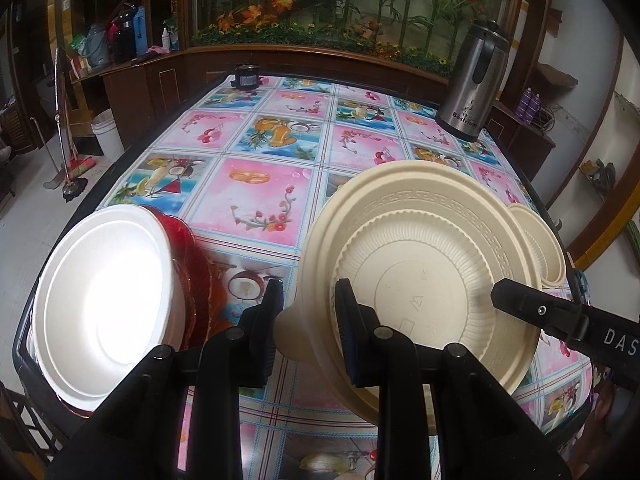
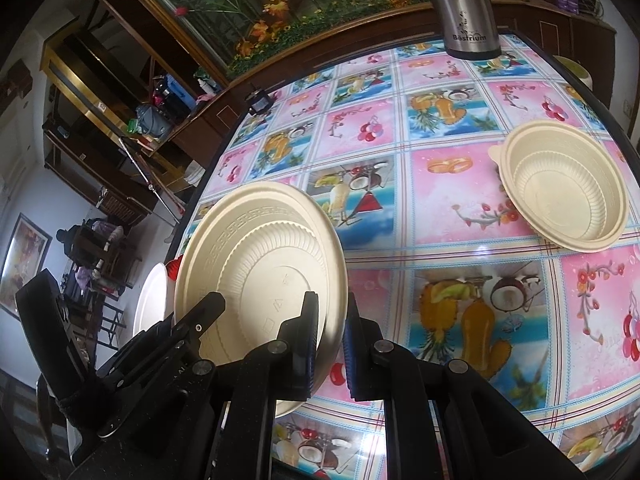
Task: Organize plates and bowls
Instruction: 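Carry the held beige bowls with both tools over the red plate stack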
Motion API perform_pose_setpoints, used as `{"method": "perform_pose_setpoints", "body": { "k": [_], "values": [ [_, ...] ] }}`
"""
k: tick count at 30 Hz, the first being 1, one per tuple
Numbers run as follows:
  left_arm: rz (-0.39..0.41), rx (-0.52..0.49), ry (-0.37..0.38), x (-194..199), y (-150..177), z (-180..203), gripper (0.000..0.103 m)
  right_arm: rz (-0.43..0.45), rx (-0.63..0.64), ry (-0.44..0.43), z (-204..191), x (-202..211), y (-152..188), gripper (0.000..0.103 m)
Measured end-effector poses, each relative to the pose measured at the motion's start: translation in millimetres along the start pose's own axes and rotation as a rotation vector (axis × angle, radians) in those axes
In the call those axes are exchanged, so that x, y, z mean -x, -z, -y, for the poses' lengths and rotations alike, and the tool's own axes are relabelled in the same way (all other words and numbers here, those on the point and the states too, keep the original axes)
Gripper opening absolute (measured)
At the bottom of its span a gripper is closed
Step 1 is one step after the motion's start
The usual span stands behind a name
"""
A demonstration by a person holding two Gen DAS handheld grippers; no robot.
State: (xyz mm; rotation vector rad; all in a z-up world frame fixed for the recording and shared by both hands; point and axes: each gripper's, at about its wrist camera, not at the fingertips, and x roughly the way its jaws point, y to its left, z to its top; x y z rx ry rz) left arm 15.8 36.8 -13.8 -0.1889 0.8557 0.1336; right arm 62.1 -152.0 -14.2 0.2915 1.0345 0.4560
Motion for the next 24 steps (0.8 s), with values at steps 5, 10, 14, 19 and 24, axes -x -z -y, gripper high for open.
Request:
{"method": "perform_pose_setpoints", "body": {
  "k": [5,10,14,19,24],
  "values": [
    [0.016,0.014,-0.008,8,0,-10,0.024,0.005,0.018,-0.015,-10,2,-1,0.011],
    [0.038,0.037,-0.022,18,-2,-22,0.024,0.008,0.044,-0.034,-23,2,-2,0.011],
    [0.057,0.055,-0.037,26,-4,-33,0.024,0.013,0.071,-0.05,-38,3,-3,0.011],
    [0.073,0.082,-0.057,33,-5,-48,0.024,0.014,0.104,-0.07,-56,2,-4,0.011],
    [0.086,0.11,-0.077,39,-5,-65,0.024,0.01,0.135,-0.093,-75,-2,-4,0.011]
  ]
}}
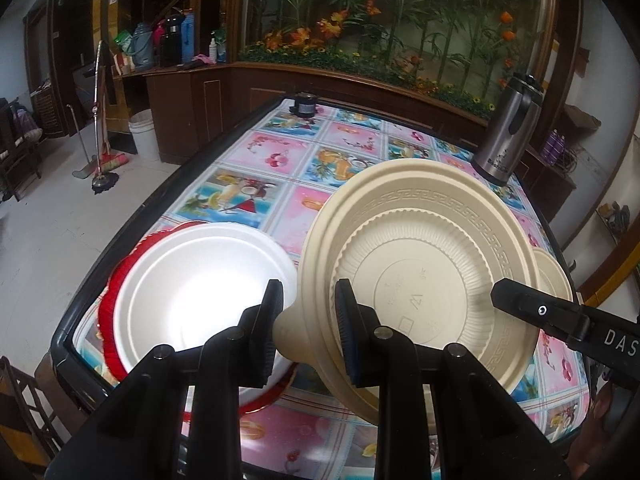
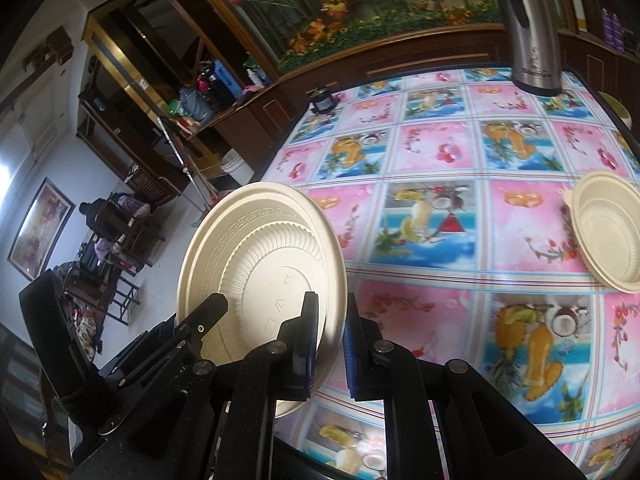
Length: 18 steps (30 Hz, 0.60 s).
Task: Organize plates and bowls
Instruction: 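Carry the held beige bowls with both tools over the red plate stack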
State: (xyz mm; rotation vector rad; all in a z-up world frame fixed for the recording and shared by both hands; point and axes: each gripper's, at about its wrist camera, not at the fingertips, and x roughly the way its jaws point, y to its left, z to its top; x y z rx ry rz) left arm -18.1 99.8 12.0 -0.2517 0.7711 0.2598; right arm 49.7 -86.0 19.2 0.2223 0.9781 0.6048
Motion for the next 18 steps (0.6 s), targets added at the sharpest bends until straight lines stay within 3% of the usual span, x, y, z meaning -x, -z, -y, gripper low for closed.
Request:
{"method": "perform_pose_setpoints", "body": {
  "k": [18],
  "values": [
    [0.014,0.108,-0.089,4,-3,-67,0.024,-0.059,0.092,-0.079,-65,-40,-5,0.011]
  ]
}}
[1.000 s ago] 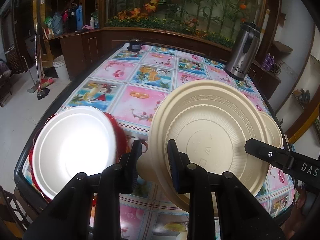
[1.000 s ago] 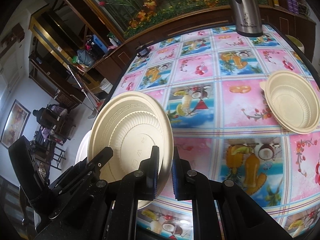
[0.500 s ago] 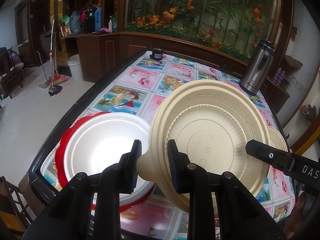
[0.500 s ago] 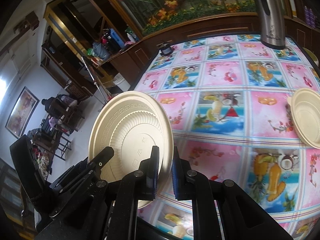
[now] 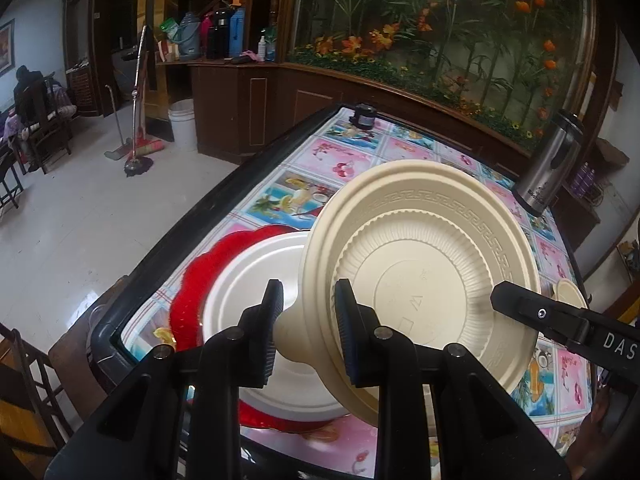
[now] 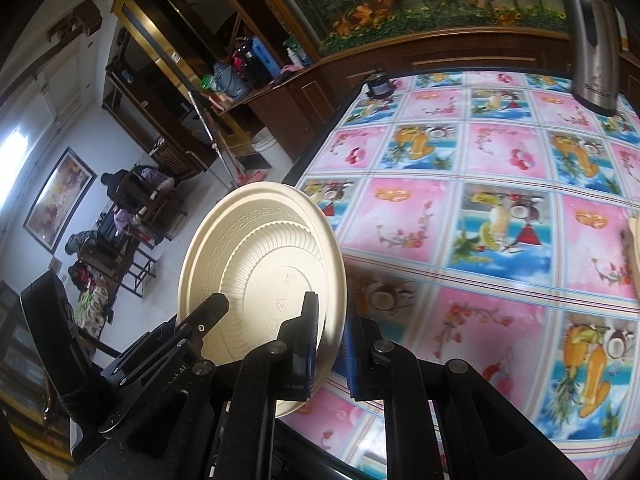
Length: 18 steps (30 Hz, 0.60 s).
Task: Organize plates and bowls
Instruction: 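Carry the held beige bowls with both tools over the red plate stack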
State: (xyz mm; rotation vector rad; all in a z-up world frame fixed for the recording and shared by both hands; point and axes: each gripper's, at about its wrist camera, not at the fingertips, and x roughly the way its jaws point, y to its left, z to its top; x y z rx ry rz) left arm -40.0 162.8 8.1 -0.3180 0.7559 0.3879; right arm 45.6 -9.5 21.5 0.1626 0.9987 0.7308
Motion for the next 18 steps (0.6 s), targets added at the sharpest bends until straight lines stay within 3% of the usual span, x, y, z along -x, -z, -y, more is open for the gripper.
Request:
{"method": "perform_pose_setpoints", "body": {
  "k": [18],
  "values": [
    [-0.032,0.062,-0.048,-16,-1,-37,0.024,-0.069,0.038,-0.019,-29,-46,-7,0.011]
  ]
}}
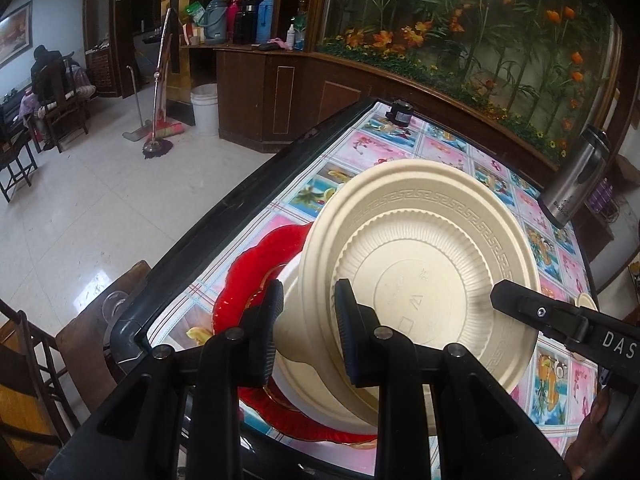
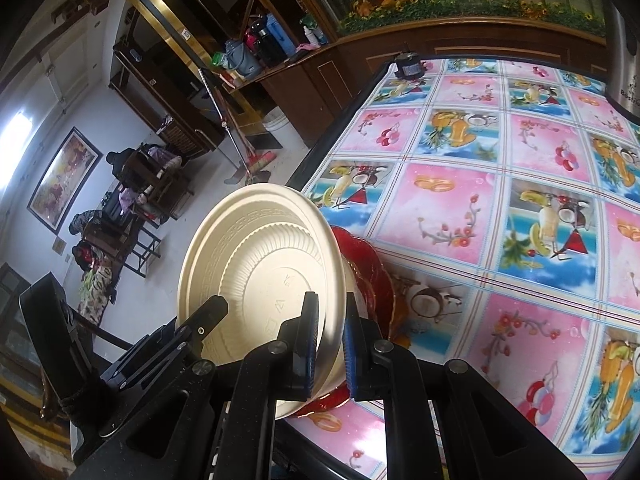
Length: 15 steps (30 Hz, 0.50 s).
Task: Organize plates and bowls
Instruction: 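Carry the held beige bowls with both tools over the red plate stack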
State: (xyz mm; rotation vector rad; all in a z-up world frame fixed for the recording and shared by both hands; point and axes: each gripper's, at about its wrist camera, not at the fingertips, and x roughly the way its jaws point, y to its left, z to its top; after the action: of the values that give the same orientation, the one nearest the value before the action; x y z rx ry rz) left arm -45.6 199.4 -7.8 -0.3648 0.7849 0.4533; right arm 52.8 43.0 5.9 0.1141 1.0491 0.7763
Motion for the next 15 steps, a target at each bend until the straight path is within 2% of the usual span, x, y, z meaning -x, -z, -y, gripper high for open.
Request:
{"method": "perform_pose_setpoints", "body": {
  "k": [15],
  "values": [
    [-0.027,0.002,-0.04,-12,3,-9,0.024,-0.049,0.002,-0.014,-3,-26,2,0.011]
  ]
}}
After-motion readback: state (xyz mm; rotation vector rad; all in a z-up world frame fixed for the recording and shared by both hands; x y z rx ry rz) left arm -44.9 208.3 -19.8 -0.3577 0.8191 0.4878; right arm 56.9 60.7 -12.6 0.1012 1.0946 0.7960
